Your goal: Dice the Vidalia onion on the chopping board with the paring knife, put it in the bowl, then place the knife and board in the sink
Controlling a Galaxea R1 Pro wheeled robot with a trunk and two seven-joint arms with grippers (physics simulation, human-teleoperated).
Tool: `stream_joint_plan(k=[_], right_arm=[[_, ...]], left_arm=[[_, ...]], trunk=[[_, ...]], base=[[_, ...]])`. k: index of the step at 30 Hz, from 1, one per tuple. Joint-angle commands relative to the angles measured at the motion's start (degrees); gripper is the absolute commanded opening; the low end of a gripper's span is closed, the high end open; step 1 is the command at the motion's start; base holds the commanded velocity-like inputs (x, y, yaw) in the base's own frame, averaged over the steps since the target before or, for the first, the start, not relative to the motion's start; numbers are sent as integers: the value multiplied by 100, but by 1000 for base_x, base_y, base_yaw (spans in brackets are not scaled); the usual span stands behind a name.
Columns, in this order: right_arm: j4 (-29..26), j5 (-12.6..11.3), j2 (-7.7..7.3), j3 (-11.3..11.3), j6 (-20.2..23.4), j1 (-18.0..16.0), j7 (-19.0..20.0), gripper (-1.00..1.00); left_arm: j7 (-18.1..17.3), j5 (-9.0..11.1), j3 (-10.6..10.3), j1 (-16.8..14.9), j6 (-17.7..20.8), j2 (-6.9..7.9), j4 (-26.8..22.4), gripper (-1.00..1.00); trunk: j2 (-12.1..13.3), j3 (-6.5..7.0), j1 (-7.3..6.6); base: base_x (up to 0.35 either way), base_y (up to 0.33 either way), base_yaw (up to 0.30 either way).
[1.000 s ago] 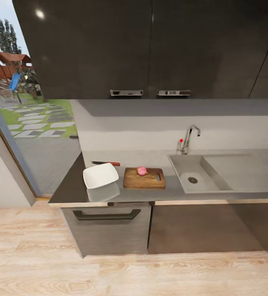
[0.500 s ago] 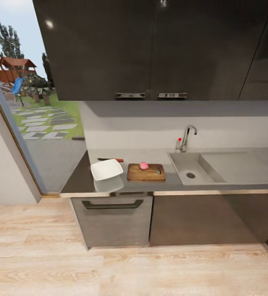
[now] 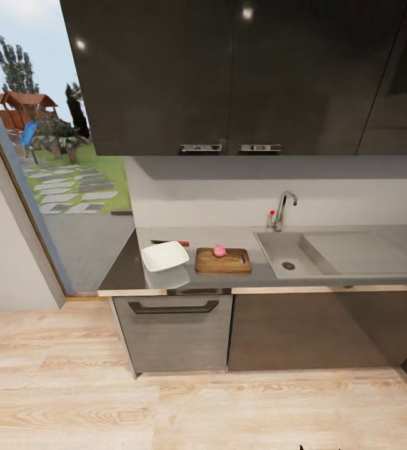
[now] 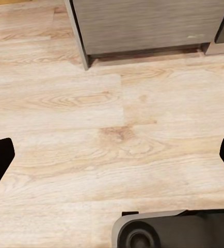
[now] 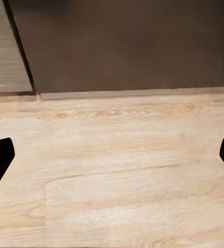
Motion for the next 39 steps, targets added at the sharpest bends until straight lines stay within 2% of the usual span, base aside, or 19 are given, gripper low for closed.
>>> stream_joint_plan(k=[1, 4, 5, 6, 10, 12, 16, 17, 23, 24, 26, 30, 35, 37, 39], right_arm=[[-362, 58, 70, -40, 288, -4, 33, 100], [-1406, 57, 213, -32, 1144, -8, 33, 100], [-2078, 54, 277, 19, 1642, -10, 34, 100], [-2705, 50, 319, 175, 2136, -11, 34, 100], [-3691, 48, 351, 627, 3031, -11, 23, 100], [-4029, 51, 357, 764, 3376, -19, -4, 100], [-4448, 53, 361, 879, 3828, -98, -129, 100], [-4689, 51, 362, 964, 4189, -432, -297, 100], [-4772, 54, 356, 1130, 5063, -1269, -368, 100], [-4778, 54, 355, 1150, 5270, -1491, -372, 100], [-4782, 52, 355, 1165, 5454, -1718, -375, 100], [-4772, 45, 360, 1252, 5968, -2388, -380, 100], [-4709, 38, 370, 1715, 6719, -3246, -459, 100], [-4666, 38, 379, 1812, 6856, -3448, -510, 100], [-4481, 37, 442, 1919, 7042, -3878, -599, 100]], left_arm=[[23, 58, -47, -2, -9, 9, -10, 100], [23, 58, -47, -2, -9, 9, -13, 100], [23, 58, -47, -2, -9, 9, -16, 100], [23, 54, -47, -2, -9, 12, -17, 100], [23, 51, -47, -2, -9, 16, -18, 100], [23, 51, -47, -2, -9, 12, -18, 100], [23, 50, -47, -2, -9, 15, -18, 100], [23, 50, -47, -2, -9, 15, -18, 100], [23, 50, -47, -2, -9, 17, -18, 100], [23, 50, -47, -2, -9, 17, -18, 100], [23, 51, -47, -2, -9, 17, -18, 100], [23, 52, -47, -2, -9, 17, -18, 100], [23, 51, -47, -3, -9, 17, -22, 100], [23, 51, -47, -6, -9, 17, -22, 100], [23, 50, -47, -23, -9, 16, -21, 100]], trunk=[[-11, -12, 4], [-11, -12, 4], [-11, -12, 4], [-11, -12, 4], [-11, -12, 4], [-11, -12, 4], [-11, -12, 4], [-11, -12, 4], [-11, -12, 4], [-11, -12, 4], [-11, -12, 4], [-11, -12, 4], [-11, -12, 4], [-11, -12, 4], [-11, -12, 4]], base=[[0, 0, 0], [0, 0, 0], [0, 0, 0], [0, 0, 0], [0, 0, 0], [0, 0, 0], [0, 0, 0], [0, 0, 0], [0, 0, 0], [0, 0, 0], [0, 0, 0], [2, 0, 0], [74, 0, 0], [189, 0, 0], [258, 0, 0]])
